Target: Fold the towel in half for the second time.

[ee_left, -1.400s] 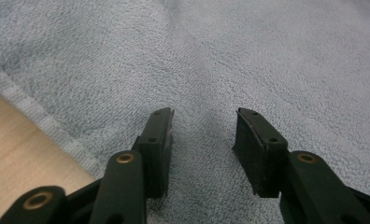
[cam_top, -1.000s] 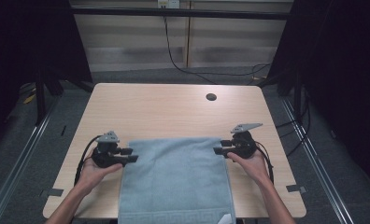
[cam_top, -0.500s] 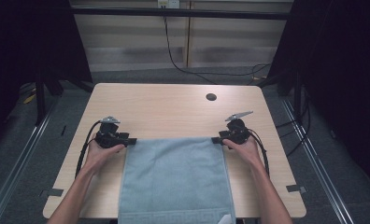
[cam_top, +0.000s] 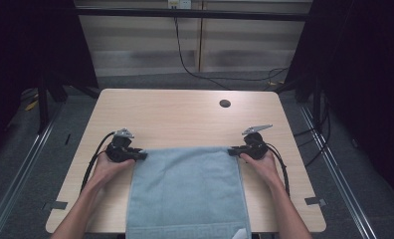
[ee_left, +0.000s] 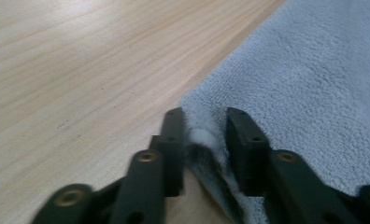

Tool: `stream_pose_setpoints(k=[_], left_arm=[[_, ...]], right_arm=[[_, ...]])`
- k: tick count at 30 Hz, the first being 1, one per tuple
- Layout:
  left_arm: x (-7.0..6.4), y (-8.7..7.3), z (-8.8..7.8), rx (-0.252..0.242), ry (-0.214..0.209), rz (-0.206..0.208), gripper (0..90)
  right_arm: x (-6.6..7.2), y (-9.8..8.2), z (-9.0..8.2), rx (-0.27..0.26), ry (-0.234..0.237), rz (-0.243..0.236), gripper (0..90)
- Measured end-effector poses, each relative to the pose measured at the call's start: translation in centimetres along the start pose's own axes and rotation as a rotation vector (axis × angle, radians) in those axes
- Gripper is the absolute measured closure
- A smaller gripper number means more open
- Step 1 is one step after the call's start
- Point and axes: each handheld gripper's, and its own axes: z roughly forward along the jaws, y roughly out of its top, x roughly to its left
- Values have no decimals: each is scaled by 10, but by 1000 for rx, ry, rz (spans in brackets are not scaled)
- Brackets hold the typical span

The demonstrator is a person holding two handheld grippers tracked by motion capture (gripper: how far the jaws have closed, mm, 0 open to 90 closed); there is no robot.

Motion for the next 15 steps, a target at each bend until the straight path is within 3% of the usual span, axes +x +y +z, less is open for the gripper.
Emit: stream_pose_setpoints(k=[3,15], left_arm=[[0,0,-2,-12,-19,-5,812],[-3,11,-23,-105,-56,-26,829]], right_arm=[[1,1,-3,-18,1,6,840],[11,13,-20,-82,-8,9,848]])
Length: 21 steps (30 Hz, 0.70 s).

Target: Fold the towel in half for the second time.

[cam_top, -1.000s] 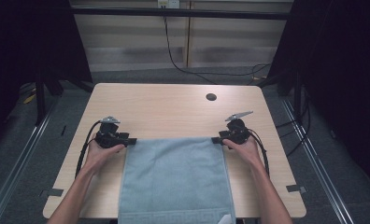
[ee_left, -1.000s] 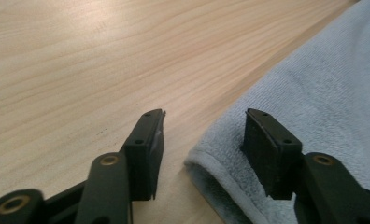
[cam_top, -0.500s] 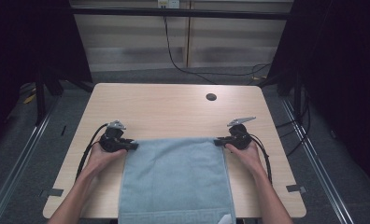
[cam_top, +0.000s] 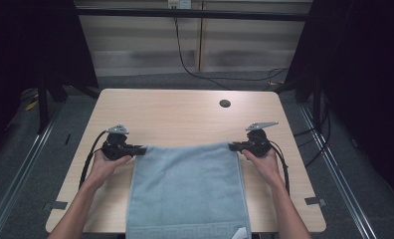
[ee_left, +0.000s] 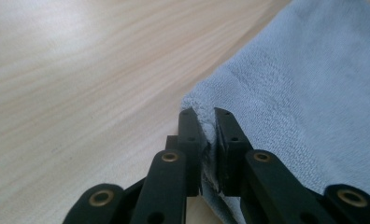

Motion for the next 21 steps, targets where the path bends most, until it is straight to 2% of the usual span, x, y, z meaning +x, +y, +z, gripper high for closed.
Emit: stream_pose_setpoints(k=[2,4,8,13,18,21], left_arm=[[0,4,-3,-22,-1,-6,829],[0,9,-9,-44,8,7,829],[4,24,-15,-52,22,1,830],[2,51,-24,-73,49,37,831],[2,83,-37,-132,81,47,832],[0,95,-45,-169,105,70,832]], right_arm=[[0,8,-4,-13,1,-9,847],[1,18,-9,-41,6,-17,847],[2,33,-16,-63,-5,-29,849],[-1,52,-26,-87,-25,-35,852],[-4,74,-41,-142,-56,-42,854],[-5,84,-50,-176,-72,-44,856]])
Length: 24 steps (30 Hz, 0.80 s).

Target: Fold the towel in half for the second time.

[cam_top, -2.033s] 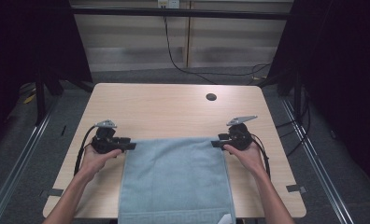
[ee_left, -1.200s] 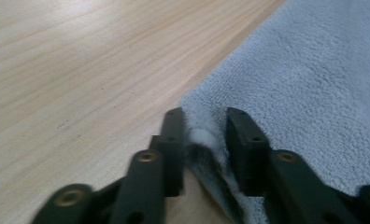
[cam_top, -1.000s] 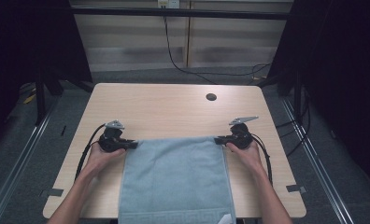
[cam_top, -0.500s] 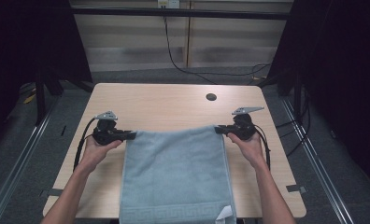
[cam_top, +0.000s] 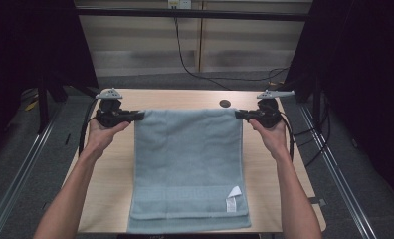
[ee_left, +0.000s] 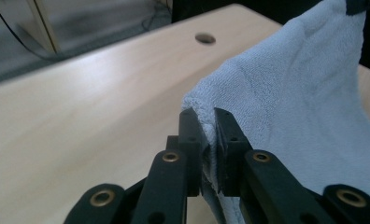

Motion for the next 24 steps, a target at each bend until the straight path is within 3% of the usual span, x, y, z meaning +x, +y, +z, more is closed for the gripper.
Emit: stream_pose_setpoints(k=[2,5,7,11,15,20,24], left_arm=[[-2,6,-3,-18,9,13,832],[-8,2,-4,-18,-1,32,831],[-11,-7,-3,-6,-4,42,831],[-12,-20,-6,2,-12,24,829],[-18,-27,-13,-17,-25,20,830],[-34,-36,-27,-21,-22,42,828],[-49,-51,-35,-16,-45,61,829]], right_arm=[[0,6,-5,-13,-3,-5,856],[3,8,-11,-34,10,-4,856],[6,4,-13,-32,21,-10,856],[13,-12,-14,-14,54,-21,855],[18,-22,-20,11,69,-32,856],[28,-29,-33,-3,82,-49,855],[44,-44,-44,2,98,-67,854]])
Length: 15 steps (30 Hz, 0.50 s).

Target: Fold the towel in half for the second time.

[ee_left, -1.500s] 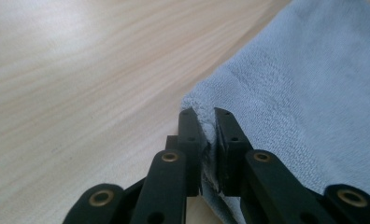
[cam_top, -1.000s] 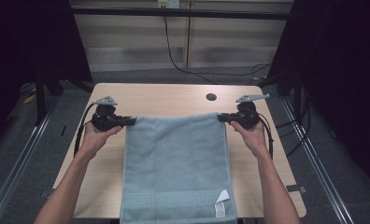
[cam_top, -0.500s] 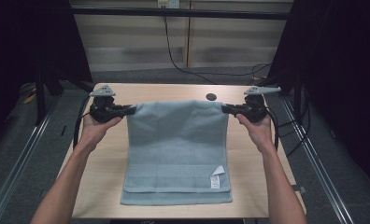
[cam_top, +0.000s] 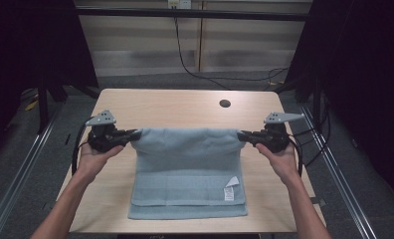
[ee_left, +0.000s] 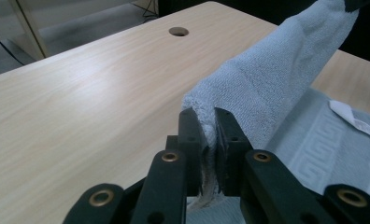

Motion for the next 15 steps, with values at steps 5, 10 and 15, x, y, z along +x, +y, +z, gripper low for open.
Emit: stream_pose_setpoints(k=[5,10,15], left_arm=[[-16,-23,-13,-12,-39,-13,827],[-33,-53,-21,2,-77,-46,822],[-48,-85,-24,58,-125,-89,781]], right_arm=[[22,-19,-12,25,13,-16,852],[41,-48,-19,64,33,-28,841],[55,-80,-24,105,57,-4,789]])
